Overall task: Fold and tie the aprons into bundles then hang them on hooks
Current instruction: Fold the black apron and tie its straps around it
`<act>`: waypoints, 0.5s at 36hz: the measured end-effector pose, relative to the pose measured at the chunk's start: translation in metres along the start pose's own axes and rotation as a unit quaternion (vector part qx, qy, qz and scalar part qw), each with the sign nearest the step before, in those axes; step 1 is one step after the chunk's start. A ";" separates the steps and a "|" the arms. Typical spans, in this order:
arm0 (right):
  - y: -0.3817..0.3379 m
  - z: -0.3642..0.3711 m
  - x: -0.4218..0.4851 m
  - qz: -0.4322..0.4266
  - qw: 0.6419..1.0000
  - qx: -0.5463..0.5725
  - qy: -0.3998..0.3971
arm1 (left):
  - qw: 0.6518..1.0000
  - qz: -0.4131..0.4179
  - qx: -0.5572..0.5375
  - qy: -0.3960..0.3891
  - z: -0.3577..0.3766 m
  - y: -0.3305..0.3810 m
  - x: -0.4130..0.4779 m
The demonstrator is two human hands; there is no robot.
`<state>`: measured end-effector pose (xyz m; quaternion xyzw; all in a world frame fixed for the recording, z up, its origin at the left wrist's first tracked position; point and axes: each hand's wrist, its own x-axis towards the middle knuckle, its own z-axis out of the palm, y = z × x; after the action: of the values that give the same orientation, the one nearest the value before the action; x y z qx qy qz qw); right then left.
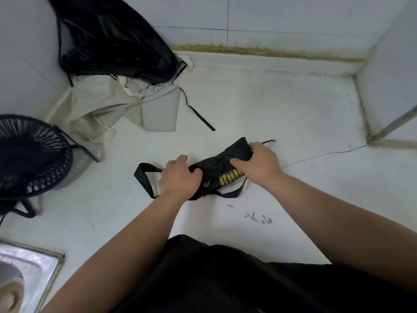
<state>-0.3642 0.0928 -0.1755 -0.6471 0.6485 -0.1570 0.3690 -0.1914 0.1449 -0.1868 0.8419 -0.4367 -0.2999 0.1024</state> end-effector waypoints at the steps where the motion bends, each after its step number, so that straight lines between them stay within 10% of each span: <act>1: 0.000 0.000 0.000 0.000 1.000 0.001 0.001 | 1.000 -0.006 -0.006 0.000 0.001 -0.003 -0.002; 18: -0.001 0.011 -0.016 -0.040 0.998 -0.054 -0.012 | 0.987 -0.017 -0.158 0.017 0.028 0.020 -0.026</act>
<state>-0.3583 0.1107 -0.1780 -0.6930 0.6252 -0.1283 0.3353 -0.2322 0.1562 -0.1896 0.8275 -0.3675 -0.3528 0.2361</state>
